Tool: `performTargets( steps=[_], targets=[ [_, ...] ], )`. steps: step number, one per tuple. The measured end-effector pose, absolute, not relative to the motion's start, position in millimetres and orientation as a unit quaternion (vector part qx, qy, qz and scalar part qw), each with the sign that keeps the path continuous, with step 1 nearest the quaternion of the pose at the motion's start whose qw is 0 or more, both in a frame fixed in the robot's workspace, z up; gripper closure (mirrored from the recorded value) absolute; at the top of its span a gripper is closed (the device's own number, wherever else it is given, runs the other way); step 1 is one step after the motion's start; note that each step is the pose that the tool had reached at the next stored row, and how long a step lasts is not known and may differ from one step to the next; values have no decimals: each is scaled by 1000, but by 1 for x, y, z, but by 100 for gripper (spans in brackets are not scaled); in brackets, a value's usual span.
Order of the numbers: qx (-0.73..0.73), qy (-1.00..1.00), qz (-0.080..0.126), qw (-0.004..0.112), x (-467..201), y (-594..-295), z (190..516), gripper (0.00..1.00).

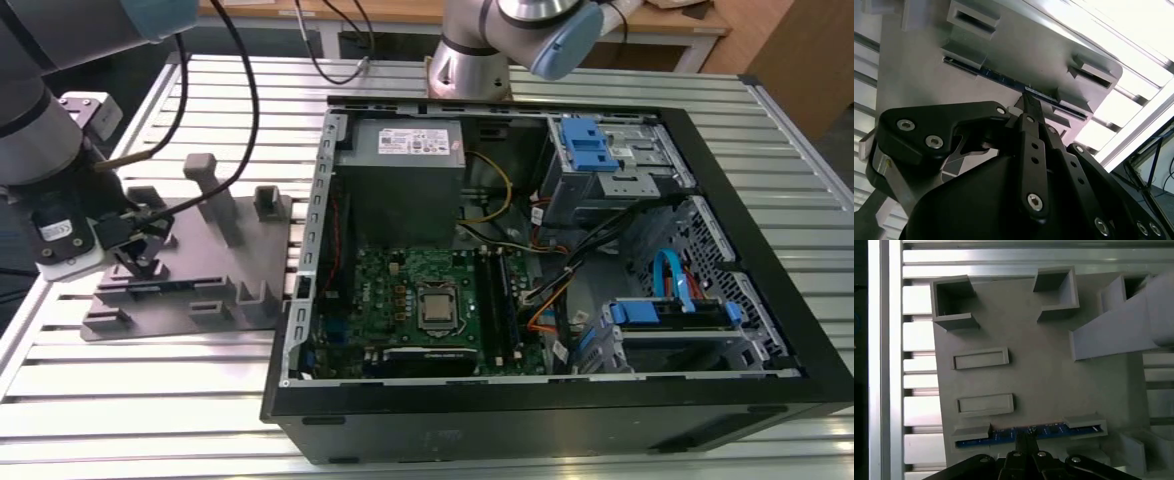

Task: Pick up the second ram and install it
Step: 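Reach for the second ram, then pick up the second ram and move it above second insertion slot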

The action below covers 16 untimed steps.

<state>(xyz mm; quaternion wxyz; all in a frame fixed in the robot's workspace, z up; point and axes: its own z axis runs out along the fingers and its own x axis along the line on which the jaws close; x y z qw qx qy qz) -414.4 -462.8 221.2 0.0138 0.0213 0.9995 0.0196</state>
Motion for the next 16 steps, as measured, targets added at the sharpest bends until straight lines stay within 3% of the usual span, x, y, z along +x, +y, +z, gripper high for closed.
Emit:
performTargets(
  steps=[16],
  targets=[
    [21, 1000, 20, 14, -414, -462, 219, 93]
  ],
)
